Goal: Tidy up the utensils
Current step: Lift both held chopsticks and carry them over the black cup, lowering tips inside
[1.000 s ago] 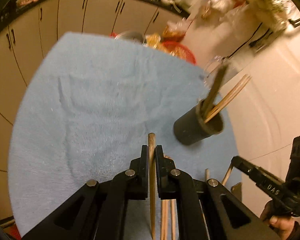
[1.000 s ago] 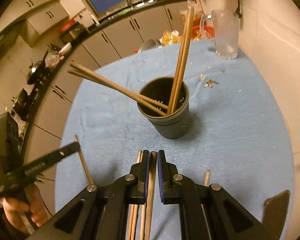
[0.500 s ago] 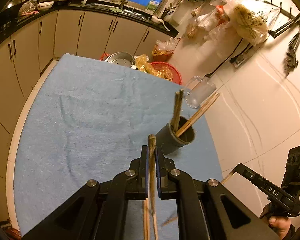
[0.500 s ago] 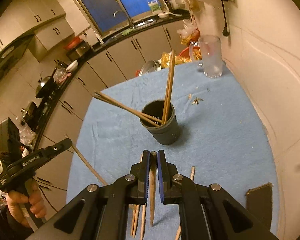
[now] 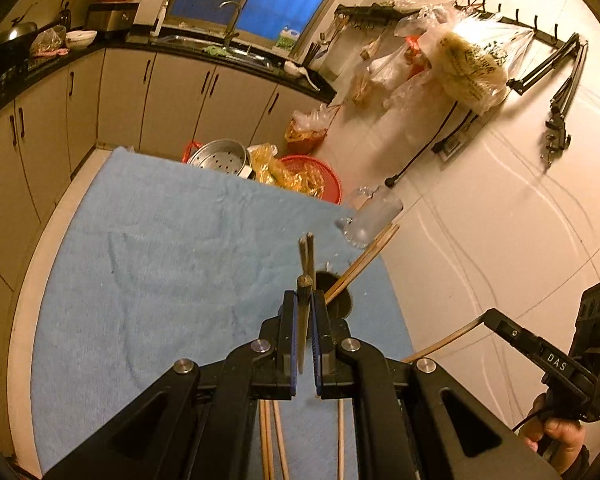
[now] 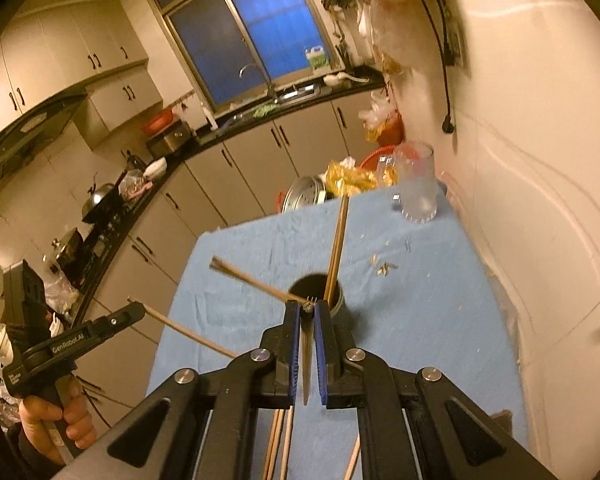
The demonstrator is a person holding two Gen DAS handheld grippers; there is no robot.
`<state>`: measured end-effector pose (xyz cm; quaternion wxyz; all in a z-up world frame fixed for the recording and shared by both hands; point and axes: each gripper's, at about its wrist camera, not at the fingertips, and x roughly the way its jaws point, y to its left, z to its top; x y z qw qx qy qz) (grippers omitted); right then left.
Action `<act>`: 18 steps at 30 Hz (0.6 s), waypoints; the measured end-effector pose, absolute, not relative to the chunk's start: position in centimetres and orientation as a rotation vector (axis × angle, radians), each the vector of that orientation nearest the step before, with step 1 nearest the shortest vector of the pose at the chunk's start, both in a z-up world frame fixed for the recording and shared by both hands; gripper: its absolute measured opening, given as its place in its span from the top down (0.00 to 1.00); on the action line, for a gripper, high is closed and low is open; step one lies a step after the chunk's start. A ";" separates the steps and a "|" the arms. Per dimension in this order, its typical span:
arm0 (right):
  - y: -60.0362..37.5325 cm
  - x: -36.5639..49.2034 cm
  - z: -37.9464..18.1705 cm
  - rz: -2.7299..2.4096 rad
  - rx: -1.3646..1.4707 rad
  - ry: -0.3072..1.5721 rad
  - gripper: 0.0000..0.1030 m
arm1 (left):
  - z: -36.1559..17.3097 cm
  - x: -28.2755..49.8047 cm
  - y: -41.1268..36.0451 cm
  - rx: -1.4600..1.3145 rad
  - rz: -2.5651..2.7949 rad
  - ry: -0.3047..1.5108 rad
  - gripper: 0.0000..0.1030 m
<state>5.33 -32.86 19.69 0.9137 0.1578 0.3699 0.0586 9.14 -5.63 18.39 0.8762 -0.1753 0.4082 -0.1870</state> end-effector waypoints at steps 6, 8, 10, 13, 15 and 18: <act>-34.0 5.4 22.5 0.114 0.327 0.689 0.92 | 20.6 9.8 -6.1 -0.369 -0.408 0.805 0.94; -34.2 5.4 23.6 0.112 0.322 0.661 0.92 | 21.6 10.1 -6.5 -0.362 -0.418 0.783 0.94; -34.3 5.6 24.6 0.110 0.310 0.636 0.92 | 22.6 10.5 -7.0 -0.353 -0.430 0.759 0.94; -34.3 6.2 25.9 0.107 0.293 0.606 0.92 | 23.9 11.1 -7.8 -0.334 -0.443 0.726 0.94; -34.2 6.6 26.4 0.107 0.284 0.591 0.92 | 24.8 11.7 -8.5 -0.314 -0.445 0.701 0.94; -33.9 7.3 26.9 0.104 0.267 0.575 0.92 | 25.5 12.5 -9.3 -0.286 -0.443 0.677 0.94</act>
